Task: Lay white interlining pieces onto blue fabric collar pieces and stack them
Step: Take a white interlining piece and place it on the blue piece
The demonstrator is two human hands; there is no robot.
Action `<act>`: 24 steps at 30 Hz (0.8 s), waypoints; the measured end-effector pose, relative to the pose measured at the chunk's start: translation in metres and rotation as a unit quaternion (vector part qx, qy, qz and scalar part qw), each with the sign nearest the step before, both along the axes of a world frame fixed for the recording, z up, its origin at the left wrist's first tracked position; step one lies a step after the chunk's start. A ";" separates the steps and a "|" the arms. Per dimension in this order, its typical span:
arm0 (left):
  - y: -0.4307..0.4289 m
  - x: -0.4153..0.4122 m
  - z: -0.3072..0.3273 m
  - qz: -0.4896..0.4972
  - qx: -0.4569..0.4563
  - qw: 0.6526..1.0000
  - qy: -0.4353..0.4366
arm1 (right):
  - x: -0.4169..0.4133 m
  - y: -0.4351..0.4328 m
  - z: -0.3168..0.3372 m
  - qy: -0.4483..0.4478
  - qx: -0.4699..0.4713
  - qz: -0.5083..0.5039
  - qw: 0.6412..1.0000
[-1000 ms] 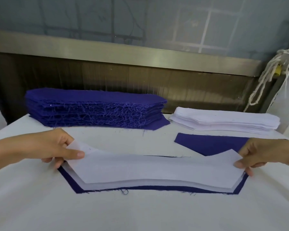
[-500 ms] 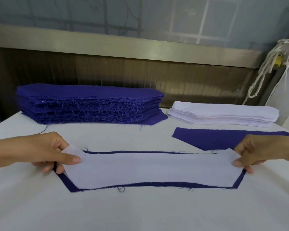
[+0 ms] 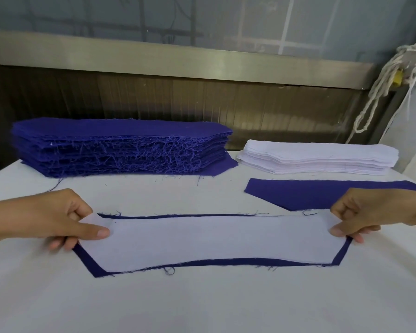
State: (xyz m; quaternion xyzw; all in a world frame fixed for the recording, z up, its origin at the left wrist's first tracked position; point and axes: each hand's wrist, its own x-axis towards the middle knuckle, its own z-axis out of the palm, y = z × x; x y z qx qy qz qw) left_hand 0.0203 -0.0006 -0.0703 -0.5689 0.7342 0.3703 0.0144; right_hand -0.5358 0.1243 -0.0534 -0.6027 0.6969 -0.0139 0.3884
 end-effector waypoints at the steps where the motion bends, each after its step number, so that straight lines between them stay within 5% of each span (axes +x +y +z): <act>1: 0.000 0.000 0.000 0.000 -0.002 1.000 -0.002 | 0.000 0.001 0.001 -0.003 -0.001 0.003 1.000; 24: 0.003 -0.004 0.005 0.002 -0.003 1.000 -0.017 | 0.008 0.003 0.004 0.028 -0.006 0.015 0.999</act>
